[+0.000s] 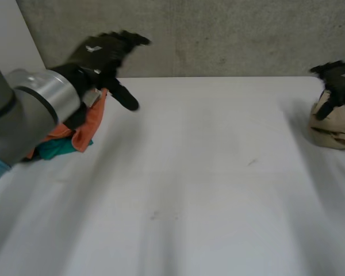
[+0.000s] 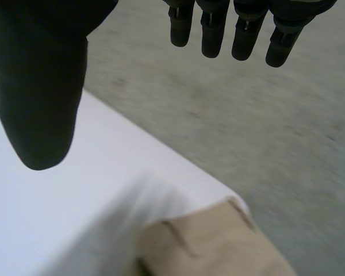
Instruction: Fold the laundry.
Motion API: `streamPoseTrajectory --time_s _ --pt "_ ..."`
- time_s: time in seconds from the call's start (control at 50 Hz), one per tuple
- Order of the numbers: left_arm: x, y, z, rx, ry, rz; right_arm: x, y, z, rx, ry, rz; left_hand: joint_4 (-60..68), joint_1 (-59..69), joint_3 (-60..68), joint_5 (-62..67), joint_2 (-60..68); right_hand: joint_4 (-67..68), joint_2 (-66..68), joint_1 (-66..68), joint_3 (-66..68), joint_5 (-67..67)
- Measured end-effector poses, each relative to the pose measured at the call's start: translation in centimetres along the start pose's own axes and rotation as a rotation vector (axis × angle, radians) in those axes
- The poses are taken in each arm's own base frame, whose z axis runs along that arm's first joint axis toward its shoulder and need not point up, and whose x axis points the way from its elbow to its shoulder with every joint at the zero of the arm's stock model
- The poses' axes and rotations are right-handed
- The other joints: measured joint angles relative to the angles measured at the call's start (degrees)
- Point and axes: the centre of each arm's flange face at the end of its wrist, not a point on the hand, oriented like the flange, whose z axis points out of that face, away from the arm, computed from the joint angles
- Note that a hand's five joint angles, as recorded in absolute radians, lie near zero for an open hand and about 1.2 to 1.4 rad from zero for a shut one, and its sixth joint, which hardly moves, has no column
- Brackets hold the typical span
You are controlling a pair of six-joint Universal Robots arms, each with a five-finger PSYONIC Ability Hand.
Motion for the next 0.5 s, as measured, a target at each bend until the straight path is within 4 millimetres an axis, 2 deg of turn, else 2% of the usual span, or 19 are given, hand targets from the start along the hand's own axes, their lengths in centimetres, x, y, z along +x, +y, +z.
streamPoseTrajectory --time_s 0.08,0.16,0.24,0.36,0.42,0.46,0.48,0.5 --pt "-5.1 0.4 1.5 0.02 -0.162 0.021 -4.4 -1.1 -3.1 0.042 -0.154 -0.07 0.0 0.03 0.0 0.0 0.0 0.0 0.0 0.0 0.0 0.0" --pt "-10.7 2.2 3.0 -0.002 -0.314 0.074 -8.3 -2.1 -6.8 0.112 -0.292 -0.112 0.0 0.05 0.0 0.0 0.0 0.0 0.0 0.0 0.0 0.0" --pt "-16.9 6.3 4.4 -0.097 -0.439 0.188 -12.0 -2.4 -11.2 0.166 -0.411 -0.137 0.0 0.12 0.0 0.0 0.0 0.0 0.0 0.0 0.0 0.0" --pt "-22.2 12.0 5.4 -0.229 -0.539 0.377 -14.6 -1.0 -14.8 0.147 -0.494 -0.151 1.89 3.72 1.77 1.6 2.55 0.0 0.0 0.0 0.0 0.0" --pt "-24.9 14.0 5.8 -0.245 -0.61 0.468 -15.1 0.1 -15.7 0.115 -0.51 -0.172 14.49 18.08 13.9 13.66 15.71 0.0 0.0 0.0 0.0 0.0" --pt "-26.2 14.6 6.0 -0.233 -0.648 0.5 -15.1 0.5 -15.8 0.105 -0.51 -0.187 14.49 18.08 13.9 13.66 15.71 0.0 0.0 0.0 0.0 0.0" --pt "-27.1 14.9 6.0 -0.222 -0.673 0.518 -15.1 0.6 -15.8 0.099 -0.509 -0.196 35.57 39.15 34.82 33.24 37.11 0.0 0.0 0.0 0.0 0.0" --pt "-28.0 15.2 6.1 -0.209 -0.698 0.535 -15.0 0.9 -15.9 0.091 -0.505 -0.213 47.84 49.31 46.94 45.3 48.18 0.0 0.0 0.0 0.0 0.0"
